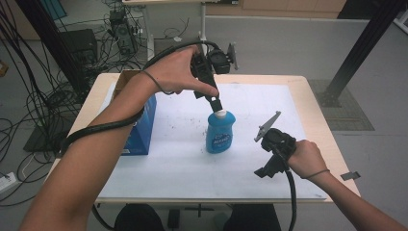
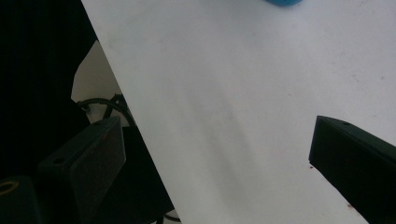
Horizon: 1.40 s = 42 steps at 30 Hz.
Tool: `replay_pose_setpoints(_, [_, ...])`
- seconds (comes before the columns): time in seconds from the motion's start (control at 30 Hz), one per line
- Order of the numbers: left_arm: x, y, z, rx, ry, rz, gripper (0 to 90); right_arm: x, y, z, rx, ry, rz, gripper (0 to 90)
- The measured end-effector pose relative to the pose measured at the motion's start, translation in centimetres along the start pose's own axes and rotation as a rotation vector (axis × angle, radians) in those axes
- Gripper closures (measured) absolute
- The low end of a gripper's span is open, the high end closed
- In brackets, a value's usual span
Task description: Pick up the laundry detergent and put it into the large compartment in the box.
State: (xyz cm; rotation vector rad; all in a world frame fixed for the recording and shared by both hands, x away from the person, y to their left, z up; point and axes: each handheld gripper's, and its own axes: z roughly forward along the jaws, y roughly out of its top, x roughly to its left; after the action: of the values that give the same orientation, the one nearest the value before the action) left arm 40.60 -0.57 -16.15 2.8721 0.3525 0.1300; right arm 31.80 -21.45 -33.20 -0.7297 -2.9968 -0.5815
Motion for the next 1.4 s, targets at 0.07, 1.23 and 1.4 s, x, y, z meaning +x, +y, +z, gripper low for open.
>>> replay_pose_setpoints(0.07, [-0.1, 0.3, 0.1, -0.001, -0.004, 0.004, 10.4, 0.0, 0.0, 0.0, 0.001, -0.002, 0.000, 3.6])
replay_pose_setpoints(1.23, [-0.5, 2.1, 2.6, 0.027, -0.005, 0.030, 10.5, 0.0, 0.0, 0.2, 0.000, 0.010, -0.008, 3.6])
replay_pose_setpoints(1.4, [-0.5, 2.1, 3.2, 0.021, -0.008, 0.022, 10.6, 0.0, -0.2, 0.2, -0.001, 0.007, -0.006, 3.5])
